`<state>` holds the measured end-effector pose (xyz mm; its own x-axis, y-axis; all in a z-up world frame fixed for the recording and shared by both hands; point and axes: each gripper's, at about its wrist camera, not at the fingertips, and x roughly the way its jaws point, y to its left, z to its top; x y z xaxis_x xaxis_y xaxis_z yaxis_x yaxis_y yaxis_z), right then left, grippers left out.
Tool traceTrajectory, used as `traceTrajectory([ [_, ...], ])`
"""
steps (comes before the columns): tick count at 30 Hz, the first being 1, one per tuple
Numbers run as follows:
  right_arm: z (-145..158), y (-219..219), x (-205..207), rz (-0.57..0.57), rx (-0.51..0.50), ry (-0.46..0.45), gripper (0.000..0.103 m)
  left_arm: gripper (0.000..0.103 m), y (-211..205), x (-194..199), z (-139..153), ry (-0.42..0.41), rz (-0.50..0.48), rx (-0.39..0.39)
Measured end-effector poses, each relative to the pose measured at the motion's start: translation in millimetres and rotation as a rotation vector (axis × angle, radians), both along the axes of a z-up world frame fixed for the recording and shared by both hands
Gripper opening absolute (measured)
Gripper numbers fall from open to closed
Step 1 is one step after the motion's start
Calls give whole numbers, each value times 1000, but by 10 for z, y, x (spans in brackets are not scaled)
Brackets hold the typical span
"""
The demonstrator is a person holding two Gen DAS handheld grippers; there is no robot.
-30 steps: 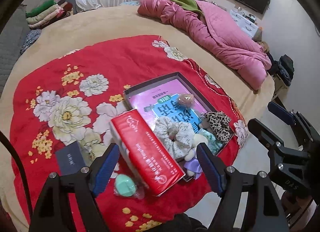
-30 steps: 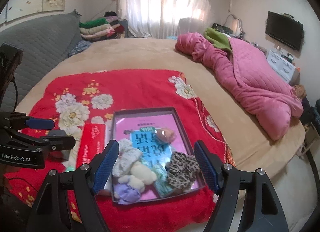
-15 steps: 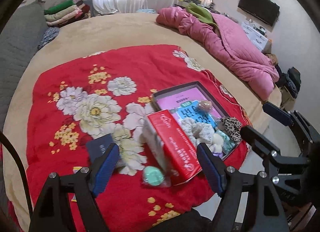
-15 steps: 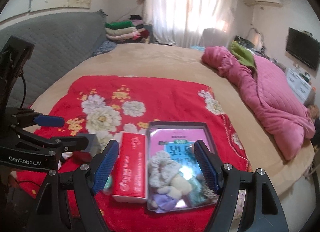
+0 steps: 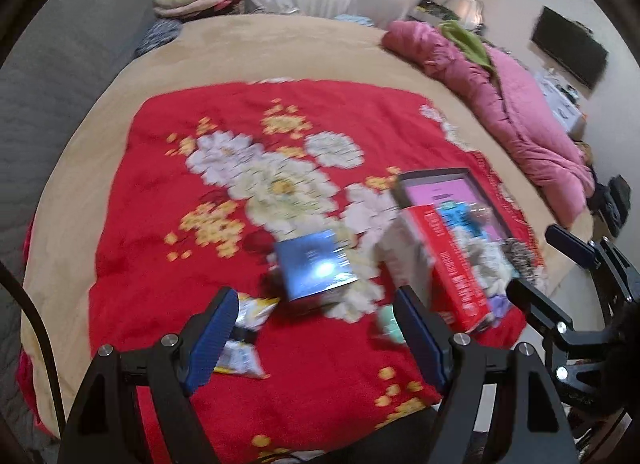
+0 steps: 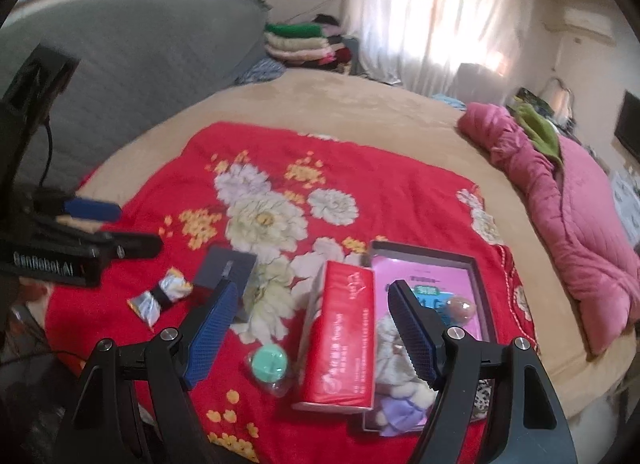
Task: Organize soft objects
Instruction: 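Grasp the wrapped snack bag with the left tool while the right tool grasps the mint-green sponge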
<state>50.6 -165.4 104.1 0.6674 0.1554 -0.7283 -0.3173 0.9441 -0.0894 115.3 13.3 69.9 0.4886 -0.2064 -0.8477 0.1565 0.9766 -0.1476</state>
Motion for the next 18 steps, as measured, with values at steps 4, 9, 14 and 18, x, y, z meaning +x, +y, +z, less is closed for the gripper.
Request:
traceTrajectory([
  [4, -252, 216, 3, 44, -54, 52, 79, 79, 317, -5, -240, 51, 61, 10],
  [9, -526, 375, 3, 86, -96, 101, 79, 79, 589, -40, -527, 107, 100, 26],
  [14, -778, 443, 13, 106, -135, 155, 79, 79, 671, -50, -797, 160, 110, 36],
  [18, -934, 467, 34, 125, -182, 180, 79, 79, 644, -18, -998, 194, 106, 48],
])
